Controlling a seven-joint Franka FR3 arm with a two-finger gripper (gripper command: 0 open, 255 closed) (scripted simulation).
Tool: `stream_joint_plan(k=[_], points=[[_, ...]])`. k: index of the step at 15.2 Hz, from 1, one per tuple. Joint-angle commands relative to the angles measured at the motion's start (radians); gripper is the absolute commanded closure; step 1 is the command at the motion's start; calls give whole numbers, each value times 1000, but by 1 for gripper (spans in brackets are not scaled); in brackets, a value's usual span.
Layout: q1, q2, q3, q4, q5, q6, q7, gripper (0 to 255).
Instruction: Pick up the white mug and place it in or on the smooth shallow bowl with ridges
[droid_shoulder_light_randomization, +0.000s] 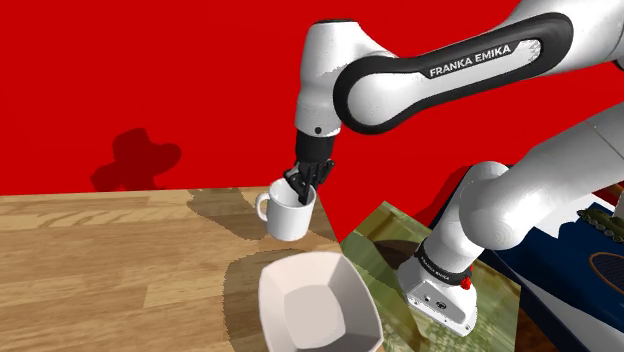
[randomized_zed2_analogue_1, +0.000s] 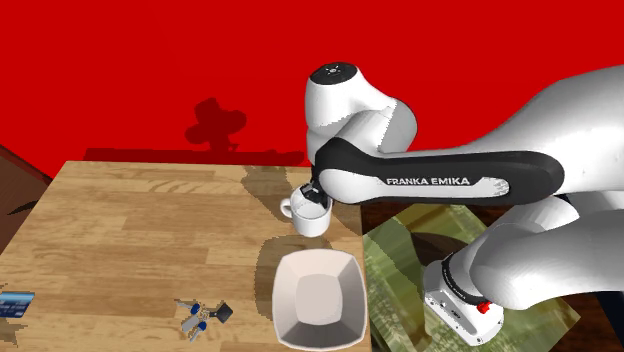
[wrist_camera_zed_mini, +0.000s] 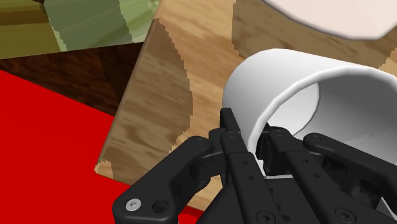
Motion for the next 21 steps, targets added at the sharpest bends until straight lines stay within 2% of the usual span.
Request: stream_joint_plan(k=[1,12,21], points=[[0,-12,-5,18,-2,-30,2,255],[-2,-61,-33,123,-15,-184,7,255],[128,-242,77,66,114,-275,179,255]])
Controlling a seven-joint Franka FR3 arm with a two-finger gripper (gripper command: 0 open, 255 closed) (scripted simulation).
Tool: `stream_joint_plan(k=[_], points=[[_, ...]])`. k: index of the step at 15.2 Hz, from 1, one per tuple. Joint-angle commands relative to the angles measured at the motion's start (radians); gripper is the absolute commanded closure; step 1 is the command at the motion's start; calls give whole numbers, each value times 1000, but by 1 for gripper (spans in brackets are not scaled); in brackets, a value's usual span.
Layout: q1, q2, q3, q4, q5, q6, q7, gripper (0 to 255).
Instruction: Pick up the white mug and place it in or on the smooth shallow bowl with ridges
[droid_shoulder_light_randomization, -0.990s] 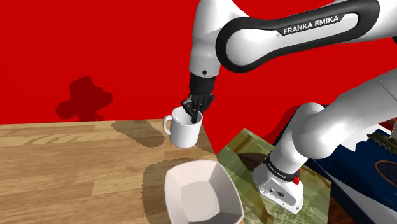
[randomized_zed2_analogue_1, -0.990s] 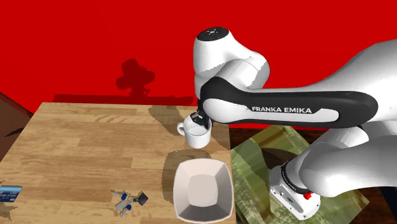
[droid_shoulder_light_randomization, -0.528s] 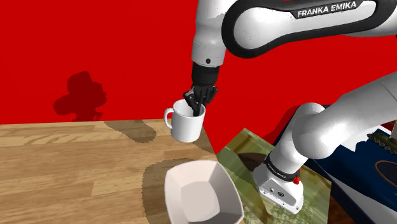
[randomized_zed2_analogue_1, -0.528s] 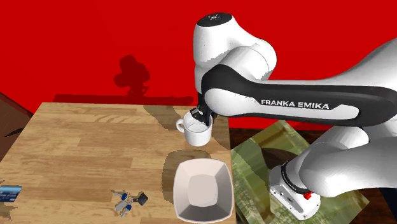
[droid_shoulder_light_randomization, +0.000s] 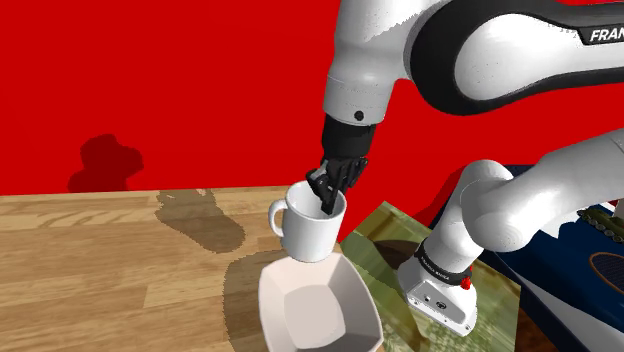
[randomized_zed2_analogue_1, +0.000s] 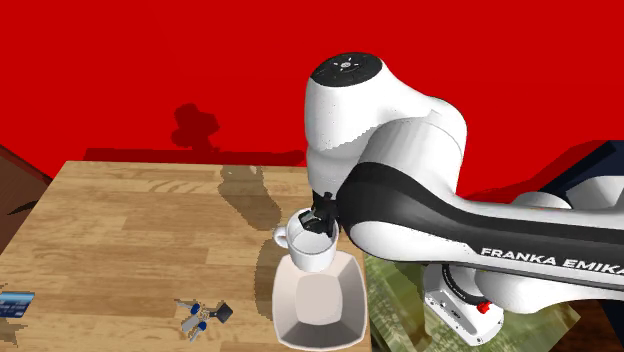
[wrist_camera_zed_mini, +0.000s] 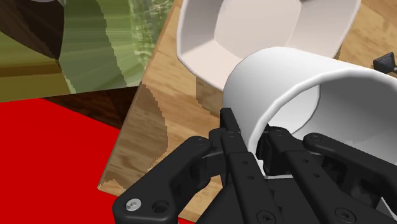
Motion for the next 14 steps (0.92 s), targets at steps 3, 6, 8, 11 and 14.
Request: stream_joint_plan(k=[3,6,8,11,14], points=[[59,-63,54,1,59,-46,90,255],[85,-82,88,-4,90,-49,133,255],[87,-79,98,-27,98,-23,130,255],[90,-73,113,-61,110,19,125,255],[92,-63,130,-93,123,61,121,255]])
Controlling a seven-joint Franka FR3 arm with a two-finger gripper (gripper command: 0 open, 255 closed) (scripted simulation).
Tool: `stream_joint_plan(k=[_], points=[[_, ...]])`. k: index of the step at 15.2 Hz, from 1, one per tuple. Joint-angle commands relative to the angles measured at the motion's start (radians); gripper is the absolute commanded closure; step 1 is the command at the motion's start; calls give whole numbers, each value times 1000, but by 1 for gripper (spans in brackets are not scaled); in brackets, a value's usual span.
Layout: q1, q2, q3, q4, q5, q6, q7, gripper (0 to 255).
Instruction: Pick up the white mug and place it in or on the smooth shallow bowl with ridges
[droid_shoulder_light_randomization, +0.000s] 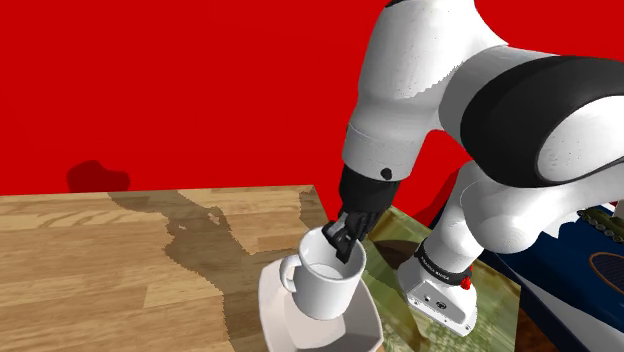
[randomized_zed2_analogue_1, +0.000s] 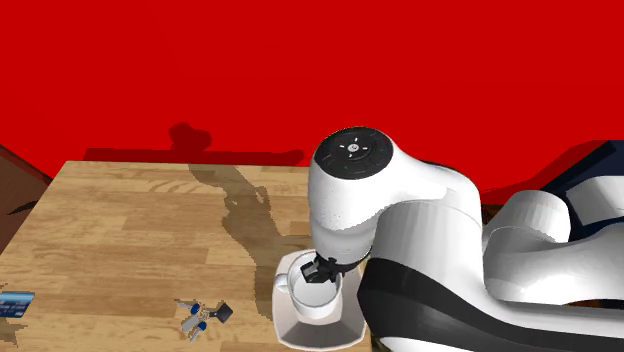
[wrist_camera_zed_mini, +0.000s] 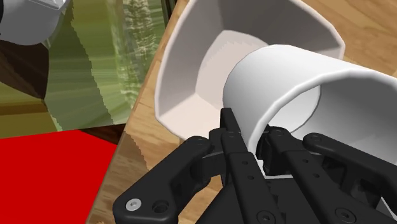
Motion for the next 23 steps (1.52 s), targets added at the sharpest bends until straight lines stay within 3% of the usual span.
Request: stream_joint_plan(k=[1,8,16,17,22,23], points=[[0,9,12,-22,9,32,-4,255],[3,49,58,-94,42,144,-15,255],[3,49,58,-94,42,144,-15,255],[3,49,58,-94,42,144,-15,0],[3,49,58,-94,42,144,-15,0],[1,35,41,-70,29,106,-13,0]])
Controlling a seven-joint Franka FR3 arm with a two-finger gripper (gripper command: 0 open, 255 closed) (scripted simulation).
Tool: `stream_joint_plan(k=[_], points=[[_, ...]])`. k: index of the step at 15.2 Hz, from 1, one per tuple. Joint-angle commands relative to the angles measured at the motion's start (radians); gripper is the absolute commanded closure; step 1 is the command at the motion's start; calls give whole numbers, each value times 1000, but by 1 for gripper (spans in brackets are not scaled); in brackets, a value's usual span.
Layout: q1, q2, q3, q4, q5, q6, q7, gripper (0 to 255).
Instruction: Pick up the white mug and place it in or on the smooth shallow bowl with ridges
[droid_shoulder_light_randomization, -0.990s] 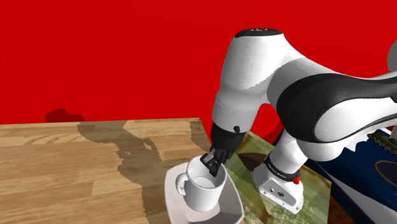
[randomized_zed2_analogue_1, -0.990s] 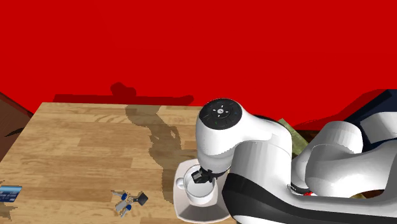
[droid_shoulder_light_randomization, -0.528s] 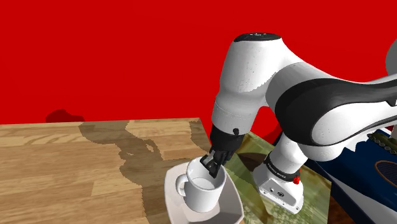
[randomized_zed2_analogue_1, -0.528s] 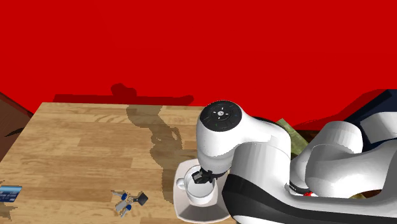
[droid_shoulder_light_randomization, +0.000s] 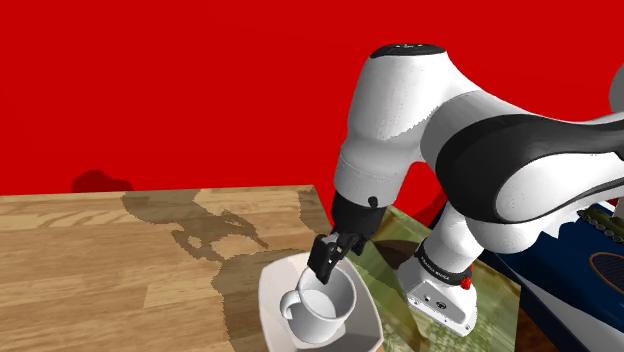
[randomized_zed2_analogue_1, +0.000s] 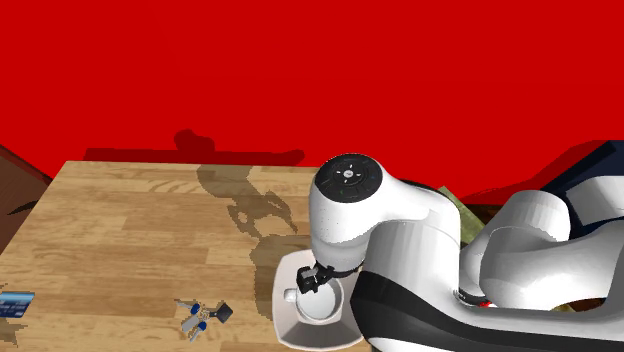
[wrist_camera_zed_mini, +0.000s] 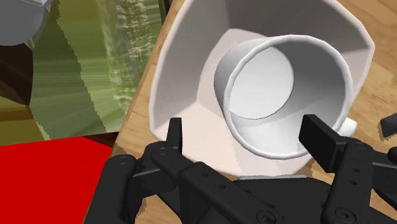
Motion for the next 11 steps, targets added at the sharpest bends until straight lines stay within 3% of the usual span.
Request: stream_joint_plan(k=[1,3,11], points=[[-5,-15,-23,37,-19,-54,3,0],[-10,-31,-50,84,-40,-117,7,0],[-10,-30,-50,84,-40,-117,7,0]])
